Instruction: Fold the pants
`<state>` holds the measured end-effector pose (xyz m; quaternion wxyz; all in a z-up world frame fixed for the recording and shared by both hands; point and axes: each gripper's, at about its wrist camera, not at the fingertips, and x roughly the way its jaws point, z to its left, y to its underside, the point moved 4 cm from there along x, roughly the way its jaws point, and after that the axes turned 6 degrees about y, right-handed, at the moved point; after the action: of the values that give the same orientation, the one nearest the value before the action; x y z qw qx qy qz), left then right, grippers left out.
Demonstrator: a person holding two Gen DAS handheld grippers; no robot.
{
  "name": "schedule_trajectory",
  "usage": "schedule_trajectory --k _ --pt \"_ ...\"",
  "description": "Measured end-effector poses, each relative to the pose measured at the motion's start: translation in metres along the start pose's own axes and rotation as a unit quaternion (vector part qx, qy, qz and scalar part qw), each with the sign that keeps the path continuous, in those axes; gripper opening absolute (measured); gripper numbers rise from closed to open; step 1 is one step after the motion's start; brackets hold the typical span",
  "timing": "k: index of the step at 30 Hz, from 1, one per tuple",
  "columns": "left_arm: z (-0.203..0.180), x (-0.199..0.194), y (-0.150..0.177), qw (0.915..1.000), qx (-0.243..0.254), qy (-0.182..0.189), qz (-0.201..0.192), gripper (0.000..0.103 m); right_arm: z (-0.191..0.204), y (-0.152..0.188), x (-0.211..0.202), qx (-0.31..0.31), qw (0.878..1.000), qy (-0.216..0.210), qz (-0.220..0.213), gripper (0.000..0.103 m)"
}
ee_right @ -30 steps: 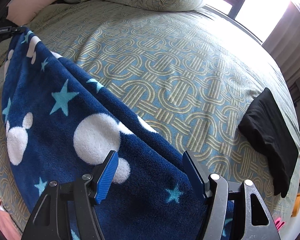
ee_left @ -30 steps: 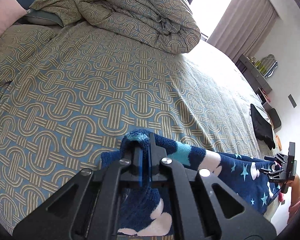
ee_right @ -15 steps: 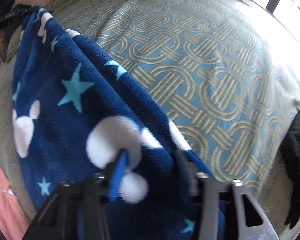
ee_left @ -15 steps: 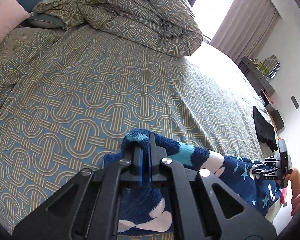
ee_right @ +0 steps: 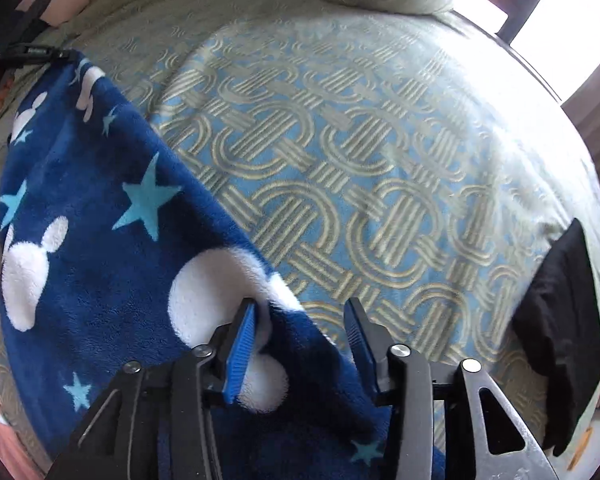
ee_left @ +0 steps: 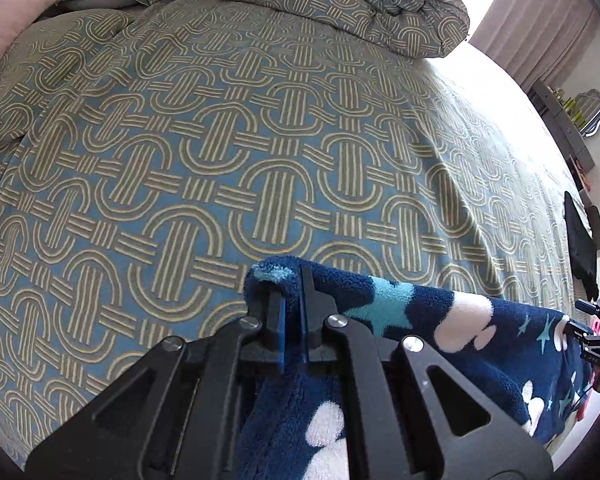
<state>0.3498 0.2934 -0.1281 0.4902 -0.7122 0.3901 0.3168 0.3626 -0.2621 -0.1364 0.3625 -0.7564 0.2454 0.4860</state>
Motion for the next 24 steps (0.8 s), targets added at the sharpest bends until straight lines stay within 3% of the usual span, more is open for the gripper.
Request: schedule_trajectory --k 2,3,4,6,8,11,15,20,24 --pt "0.002 -0.013 0.002 0.9999 0.0 0.012 -0.001 0.009 -0.019 0.012 -0.021 0.046 0.998 0.031 -0.02 0.061" --pt "0.002 -0.022 0.003 1.0 0.003 0.004 -0.006 0.02 -0.029 0.023 -0.031 0.068 0.997 0.039 -0.026 0.063" --pt "0.002 -0.032 0.001 0.9996 0.009 -0.018 -0.018 0.042 -0.036 0.036 -0.039 0.089 0.995 0.046 -0.027 0.063" --pt "0.004 -0.059 0.006 0.9964 0.027 -0.057 -0.057 0.064 -0.044 0.066 -0.052 0.126 0.991 0.043 -0.023 0.063" --pt "0.012 -0.082 0.015 0.9952 0.021 -0.056 -0.077 0.064 -0.041 0.092 -0.064 0.158 0.987 0.035 -0.017 0.063" --pt "0.027 -0.102 0.039 0.9963 -0.006 -0.017 -0.085 0.064 -0.021 0.138 -0.083 0.188 0.982 0.025 -0.016 0.063" --pt "0.035 -0.091 0.081 0.9986 -0.012 0.0 -0.052 0.064 0.017 0.183 -0.104 0.183 0.983 0.02 -0.01 0.063" --pt "0.021 -0.064 0.128 0.9982 -0.045 0.039 -0.013 0.064 0.055 0.204 -0.119 0.158 0.987 0.028 -0.003 0.063" --pt "0.002 -0.048 0.147 0.9957 -0.053 0.076 0.002 0.064 0.072 0.217 -0.119 0.148 0.989 0.022 0.006 0.063"
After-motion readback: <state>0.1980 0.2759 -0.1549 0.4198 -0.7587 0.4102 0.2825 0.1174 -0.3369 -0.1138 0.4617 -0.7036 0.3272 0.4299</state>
